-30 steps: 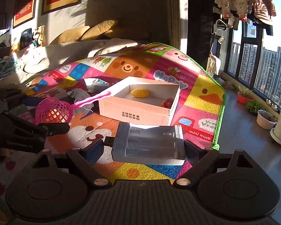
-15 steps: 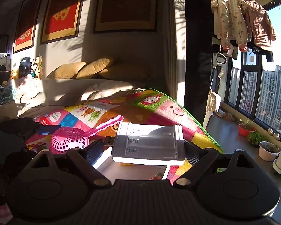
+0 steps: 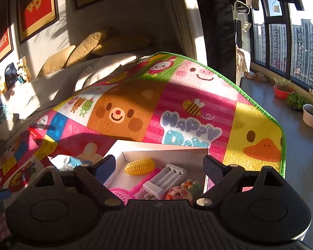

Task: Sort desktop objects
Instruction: 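Move the right tool down to the gray plush toy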

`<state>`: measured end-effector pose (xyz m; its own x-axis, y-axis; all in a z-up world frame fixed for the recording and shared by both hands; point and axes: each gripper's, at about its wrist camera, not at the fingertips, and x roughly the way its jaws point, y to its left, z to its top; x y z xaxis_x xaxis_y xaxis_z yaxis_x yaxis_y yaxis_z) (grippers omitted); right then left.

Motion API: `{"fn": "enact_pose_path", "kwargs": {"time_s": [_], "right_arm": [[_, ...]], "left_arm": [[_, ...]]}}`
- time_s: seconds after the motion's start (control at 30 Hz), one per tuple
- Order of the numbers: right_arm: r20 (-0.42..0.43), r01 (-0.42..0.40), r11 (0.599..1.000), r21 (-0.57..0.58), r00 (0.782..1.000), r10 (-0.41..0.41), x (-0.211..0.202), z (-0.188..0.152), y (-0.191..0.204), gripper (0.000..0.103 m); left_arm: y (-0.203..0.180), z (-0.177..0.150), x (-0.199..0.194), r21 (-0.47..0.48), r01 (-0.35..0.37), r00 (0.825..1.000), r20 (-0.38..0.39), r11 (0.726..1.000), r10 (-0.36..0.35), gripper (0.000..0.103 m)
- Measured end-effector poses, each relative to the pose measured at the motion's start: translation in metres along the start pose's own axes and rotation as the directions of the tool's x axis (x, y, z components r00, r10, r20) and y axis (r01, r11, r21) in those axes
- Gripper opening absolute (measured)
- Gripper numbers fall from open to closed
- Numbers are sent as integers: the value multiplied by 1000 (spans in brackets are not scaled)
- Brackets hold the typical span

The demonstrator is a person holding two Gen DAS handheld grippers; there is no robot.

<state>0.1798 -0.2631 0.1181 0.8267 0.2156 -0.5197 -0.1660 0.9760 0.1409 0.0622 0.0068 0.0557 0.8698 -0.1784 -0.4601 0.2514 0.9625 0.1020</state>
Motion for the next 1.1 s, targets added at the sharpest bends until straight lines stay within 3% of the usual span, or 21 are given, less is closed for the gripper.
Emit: {"fn": "enact_pose_path", "kwargs": {"time_s": [0.13,0.27,0.4,0.53,0.6,0.67,0.7,0.8,0.9,0.93,1.1], "right_arm": [[-42,-24,993,-113,999,20,3,-21,42,91],[-62,-133,946,-294,991,120,-1,-42,112,88],[-95,-218,870,-442,976,197,5,-66,180,85],[-125,-223,866,-447,974,186,34,-77,215,85],[-159,-233,872,-430,971,181,46,-80,220,84],[-173,-224,872,-436,971,163,51,-86,222,69],[-158,-207,864,-460,976,149,46,-89,223,56],[-192,-280,863,-420,957,217,17,-87,208,47],[-175,-294,860,-417,955,241,-24,-94,185,27],[-166,-287,865,-412,957,238,-38,-98,175,11],[-146,-212,908,-362,975,169,-84,-120,121,9]], "left_arm": [[24,-30,-10,-49,-57,996,-78,997,53,103],[42,-46,-17,-105,-98,989,-119,990,85,103],[54,-55,-27,-134,-75,988,-144,988,56,103],[52,-64,-38,-122,-50,988,-150,991,31,103],[51,-68,-43,-129,-40,988,-155,991,20,103],[50,-70,-47,-132,-38,988,-155,991,17,103],[49,-70,-49,-135,-36,988,-154,990,14,103],[45,-69,-52,-146,-23,988,-153,989,0,103],[34,-67,-55,-134,-3,990,-140,991,-16,103],[28,-66,-57,-127,8,991,-134,992,-25,103],[-5,-62,-67,-73,53,994,-94,996,-60,103]]}}
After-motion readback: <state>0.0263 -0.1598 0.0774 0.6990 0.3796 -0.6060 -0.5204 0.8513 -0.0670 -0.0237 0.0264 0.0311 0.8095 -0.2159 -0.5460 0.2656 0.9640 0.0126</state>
